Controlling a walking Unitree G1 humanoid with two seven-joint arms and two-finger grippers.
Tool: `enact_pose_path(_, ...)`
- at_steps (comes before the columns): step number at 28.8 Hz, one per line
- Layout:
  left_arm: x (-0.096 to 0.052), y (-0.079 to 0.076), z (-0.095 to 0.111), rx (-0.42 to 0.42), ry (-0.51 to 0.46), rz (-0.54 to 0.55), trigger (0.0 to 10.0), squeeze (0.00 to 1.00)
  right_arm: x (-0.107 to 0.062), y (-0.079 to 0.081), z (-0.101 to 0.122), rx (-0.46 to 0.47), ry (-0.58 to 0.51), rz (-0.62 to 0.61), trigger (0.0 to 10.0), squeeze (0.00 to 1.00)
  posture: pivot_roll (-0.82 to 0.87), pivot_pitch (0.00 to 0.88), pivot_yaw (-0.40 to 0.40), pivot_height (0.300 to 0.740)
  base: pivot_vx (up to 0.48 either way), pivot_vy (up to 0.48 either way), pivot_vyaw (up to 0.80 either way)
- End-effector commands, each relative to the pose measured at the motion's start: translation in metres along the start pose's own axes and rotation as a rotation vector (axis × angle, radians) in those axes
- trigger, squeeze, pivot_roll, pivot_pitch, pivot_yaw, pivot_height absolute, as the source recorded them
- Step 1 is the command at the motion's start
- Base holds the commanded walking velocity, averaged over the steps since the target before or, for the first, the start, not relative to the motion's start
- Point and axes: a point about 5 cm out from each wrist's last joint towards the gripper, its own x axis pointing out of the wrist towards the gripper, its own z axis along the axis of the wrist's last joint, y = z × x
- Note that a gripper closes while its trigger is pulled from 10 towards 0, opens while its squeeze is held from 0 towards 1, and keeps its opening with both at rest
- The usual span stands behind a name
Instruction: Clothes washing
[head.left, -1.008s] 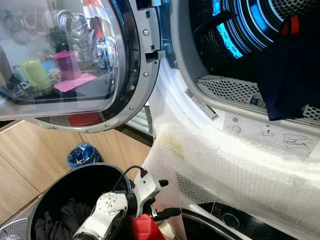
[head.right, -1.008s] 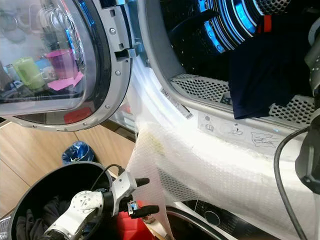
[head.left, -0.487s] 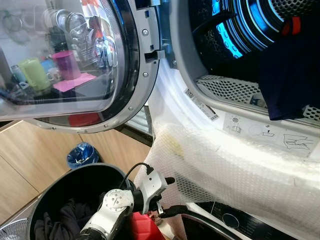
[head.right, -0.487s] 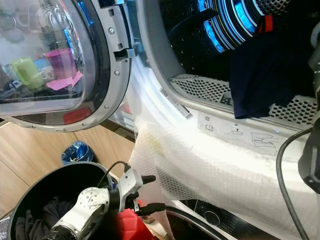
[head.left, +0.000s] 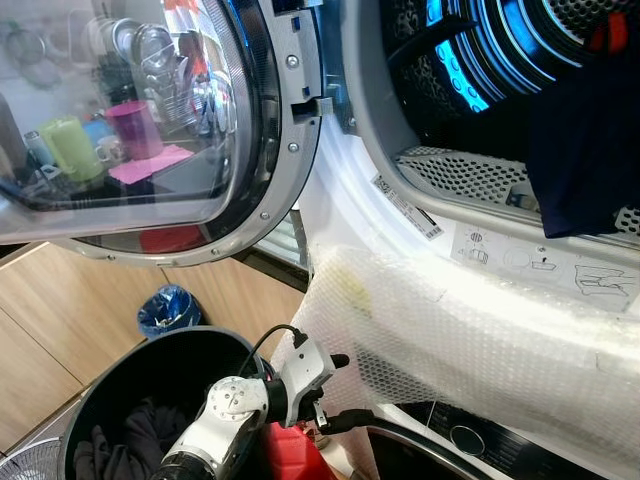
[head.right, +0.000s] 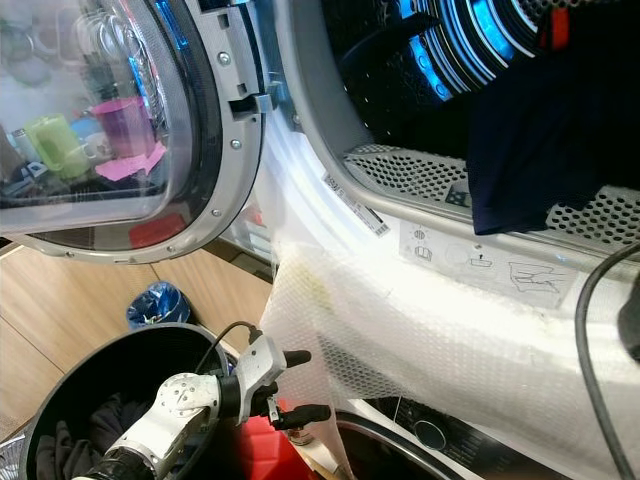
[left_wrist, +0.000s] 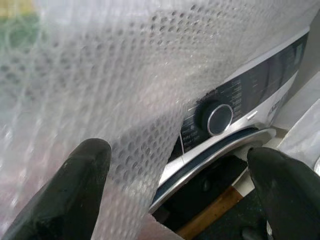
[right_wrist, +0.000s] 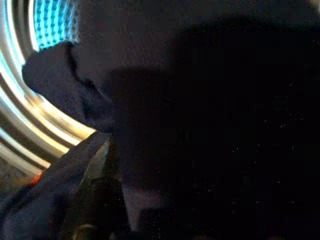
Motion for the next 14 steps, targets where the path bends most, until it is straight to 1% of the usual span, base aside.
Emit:
enact_pose_path(1, -0.005, 0.004, -0.003, -0.008, 0.025, 0.005, 10.0, 0.0, -0.002, 0.003, 0.0, -0.007, -0.006, 0.004, 10.0, 1.0, -0.08, 0.0, 0.178, 0.74, 0.0, 0.0, 0.0)
enact_pose_path(2, -0.005, 0.004, -0.003, -0.007, 0.026, 0.005, 10.0, 0.0, -0.002, 0.003, -0.004, -0.01, 0.001, 0.002, 10.0, 1.0, -0.08, 0.0, 0.177, 0.74, 0.0, 0.0, 0.0)
enact_pose_path(3, -0.006, 0.005, -0.003, -0.012, 0.028, 0.008, 10.0, 0.0, -0.003, 0.002, -0.012, -0.045, 0.005, 0.003, 10.0, 1.0, -0.08, 0.0, 0.177, 0.74, 0.0, 0.0, 0.0)
enact_pose_path(6, -0.006, 0.006, -0.003, -0.013, 0.03, 0.009, 10.0, 0.0, -0.005, -0.002, -0.01, -0.069, -0.013, -0.015, 10.0, 1.0, -0.08, 0.0, 0.176, 0.74, 0.0, 0.0, 0.0)
enact_pose_path(7, -0.005, 0.007, -0.003, -0.013, 0.033, 0.009, 10.0, 0.0, -0.005, -0.007, -0.004, -0.104, -0.04, -0.036, 10.0, 1.0, -0.07, 0.0, 0.18, 0.74, 0.0, 0.0, 0.0)
enact_pose_path(8, -0.005, 0.007, -0.002, -0.013, 0.033, 0.01, 10.0, 0.0, -0.005, -0.011, -0.002, -0.111, -0.049, -0.052, 10.0, 1.0, -0.07, 0.0, 0.18, 0.74, 0.0, 0.0, 0.0)
enact_pose_path(9, -0.006, 0.008, -0.002, -0.015, 0.032, 0.011, 10.0, 0.0, -0.003, -0.022, 0.002, -0.101, -0.054, -0.093, 10.0, 1.0, -0.07, 0.0, 0.18, 0.74, 0.0, 0.0, 0.0)
enact_pose_path(10, -0.006, 0.009, -0.002, -0.015, 0.034, 0.012, 10.0, 0.0, -0.002, -0.028, 0.004, -0.091, -0.061, -0.118, 10.0, 1.0, -0.07, 0.0, 0.18, 0.74, 0.0, 0.0, 0.0)
enact_pose_path(11, -0.006, 0.009, -0.002, -0.015, 0.034, 0.013, 10.0, 0.0, -0.002, -0.035, 0.009, -0.074, -0.081, -0.152, 10.0, 0.8, -0.07, 0.0, 0.181, 0.74, 0.0, 0.0, 0.0)
enact_pose_path(12, -0.007, 0.009, -0.002, -0.014, 0.035, 0.015, 10.0, 0.0, -0.003, -0.047, 0.021, -0.04, -0.132, -0.214, 10.0, 0.0, -0.07, 0.0, 0.181, 0.74, 0.0, 0.0, 0.0)
enact_pose_path(14, -0.007, 0.011, -0.001, -0.013, 0.034, 0.022, 10.0, 0.0, -0.007, -0.053, 0.034, -0.018, -0.199, -0.248, 10.0, 0.0, -0.07, 0.0, 0.176, 0.74, 0.0, 0.0, 0.0)
